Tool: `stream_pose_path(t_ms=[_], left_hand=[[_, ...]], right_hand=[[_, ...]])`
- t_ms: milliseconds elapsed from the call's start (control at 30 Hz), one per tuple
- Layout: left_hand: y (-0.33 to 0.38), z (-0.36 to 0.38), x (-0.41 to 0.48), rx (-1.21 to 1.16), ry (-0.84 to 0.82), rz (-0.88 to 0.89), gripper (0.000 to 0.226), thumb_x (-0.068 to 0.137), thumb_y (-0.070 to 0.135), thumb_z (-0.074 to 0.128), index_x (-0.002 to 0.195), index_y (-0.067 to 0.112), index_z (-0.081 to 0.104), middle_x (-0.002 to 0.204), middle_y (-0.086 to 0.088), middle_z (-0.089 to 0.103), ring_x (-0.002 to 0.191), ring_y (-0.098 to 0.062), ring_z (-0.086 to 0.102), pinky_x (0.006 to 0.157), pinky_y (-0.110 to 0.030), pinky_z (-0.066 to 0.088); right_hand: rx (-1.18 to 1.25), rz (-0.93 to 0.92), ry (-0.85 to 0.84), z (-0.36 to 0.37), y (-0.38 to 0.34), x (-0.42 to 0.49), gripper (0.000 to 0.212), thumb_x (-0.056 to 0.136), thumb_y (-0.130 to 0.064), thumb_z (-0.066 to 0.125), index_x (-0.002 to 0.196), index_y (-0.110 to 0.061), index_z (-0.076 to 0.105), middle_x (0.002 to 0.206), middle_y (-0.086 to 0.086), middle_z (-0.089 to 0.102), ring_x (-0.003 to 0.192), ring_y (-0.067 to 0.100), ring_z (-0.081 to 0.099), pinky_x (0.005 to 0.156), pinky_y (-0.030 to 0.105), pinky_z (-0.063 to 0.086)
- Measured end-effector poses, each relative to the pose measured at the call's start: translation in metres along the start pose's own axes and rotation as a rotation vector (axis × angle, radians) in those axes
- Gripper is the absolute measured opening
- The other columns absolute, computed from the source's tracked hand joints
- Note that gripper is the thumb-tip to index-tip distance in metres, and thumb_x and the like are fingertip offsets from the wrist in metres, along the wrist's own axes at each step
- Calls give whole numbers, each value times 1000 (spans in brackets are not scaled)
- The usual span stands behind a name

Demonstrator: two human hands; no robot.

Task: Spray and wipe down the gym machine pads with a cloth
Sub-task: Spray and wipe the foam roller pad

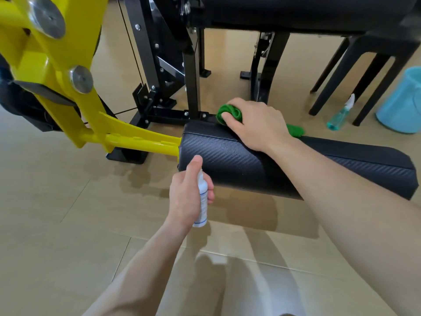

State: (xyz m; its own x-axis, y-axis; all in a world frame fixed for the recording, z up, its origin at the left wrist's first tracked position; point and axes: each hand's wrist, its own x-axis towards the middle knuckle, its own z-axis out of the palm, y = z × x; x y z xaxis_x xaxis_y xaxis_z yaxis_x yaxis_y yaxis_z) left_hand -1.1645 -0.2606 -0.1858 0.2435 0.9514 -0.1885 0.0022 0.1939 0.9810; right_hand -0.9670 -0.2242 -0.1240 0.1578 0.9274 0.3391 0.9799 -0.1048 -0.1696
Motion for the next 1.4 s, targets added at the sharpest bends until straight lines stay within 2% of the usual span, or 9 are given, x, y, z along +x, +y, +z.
stream_pose_path(t_ms=[100, 200, 367, 433, 633, 833, 1033, 1267, 1400], left_hand=[[9, 2, 6, -14, 19, 12, 66, 92, 58, 48, 53, 6, 57, 51, -14, 53, 45, -22, 51, 47, -24, 44], [16, 0, 9, -11, 86, 7, 66, 94, 57, 47, 51, 8, 56, 49, -12, 53, 46, -21, 51, 47, -23, 44], [23, -11, 10, 9, 112, -60, 57, 86, 51, 49, 49, 8, 55, 50, -12, 50, 45, -21, 47, 50, -29, 43], [25, -13, 11, 24, 109, -70, 59, 95, 47, 51, 52, 6, 55, 51, -12, 50, 45, -21, 47, 49, -28, 44], [28, 8, -8, 105, -93, -75, 62, 102, 44, 50, 59, 0, 57, 47, -11, 48, 41, -20, 45, 44, -24, 40], [15, 60, -28, 169, -249, -88, 61, 99, 45, 53, 56, 3, 54, 48, -8, 47, 42, -20, 45, 48, -26, 41], [12, 123, -49, 188, -320, -127, 56, 101, 39, 49, 61, 1, 55, 48, -7, 48, 43, -20, 45, 44, -21, 40], [10, 190, -70, 249, -453, -144, 65, 101, 51, 49, 61, 0, 56, 50, -11, 48, 46, -22, 44, 49, -23, 43], [2, 204, -79, 242, -488, -141, 58, 103, 38, 48, 61, -2, 54, 47, -6, 45, 42, -18, 41, 44, -22, 39]], right_hand=[[124, 36, 222, -20, 2, -4, 40, 103, -52, 42, 127, -25, 60, 100, -1, 71, 81, 18, 62, 64, 28, 43], [144, 69, 395, -43, -1, -19, 40, 102, -52, 42, 124, -24, 62, 95, -1, 71, 81, 19, 65, 67, 35, 53], [201, 168, 418, -52, -10, -48, 39, 102, -51, 42, 123, -26, 62, 96, -3, 70, 86, 21, 65, 73, 41, 54], [221, 197, 411, -52, -9, -55, 38, 101, -52, 42, 123, -27, 61, 97, -4, 70, 87, 23, 65, 73, 45, 55], [259, 277, 449, -62, 5, -90, 35, 103, -51, 43, 124, -28, 59, 102, -3, 70, 93, 25, 66, 75, 48, 57], [277, 417, 508, -76, 45, -134, 32, 104, -44, 46, 126, -26, 60, 109, -2, 70, 101, 25, 63, 82, 34, 48], [368, 650, 711, -92, 98, -186, 34, 102, -45, 45, 125, -24, 61, 100, -13, 62, 96, 17, 59, 79, 27, 40], [395, 805, 803, -99, 138, -241, 30, 104, -39, 45, 121, -21, 61, 99, -11, 63, 91, 12, 56, 76, 25, 38], [401, 816, 862, -102, 150, -249, 32, 105, -40, 42, 127, -21, 57, 107, -10, 64, 96, 10, 58, 81, 31, 44]])
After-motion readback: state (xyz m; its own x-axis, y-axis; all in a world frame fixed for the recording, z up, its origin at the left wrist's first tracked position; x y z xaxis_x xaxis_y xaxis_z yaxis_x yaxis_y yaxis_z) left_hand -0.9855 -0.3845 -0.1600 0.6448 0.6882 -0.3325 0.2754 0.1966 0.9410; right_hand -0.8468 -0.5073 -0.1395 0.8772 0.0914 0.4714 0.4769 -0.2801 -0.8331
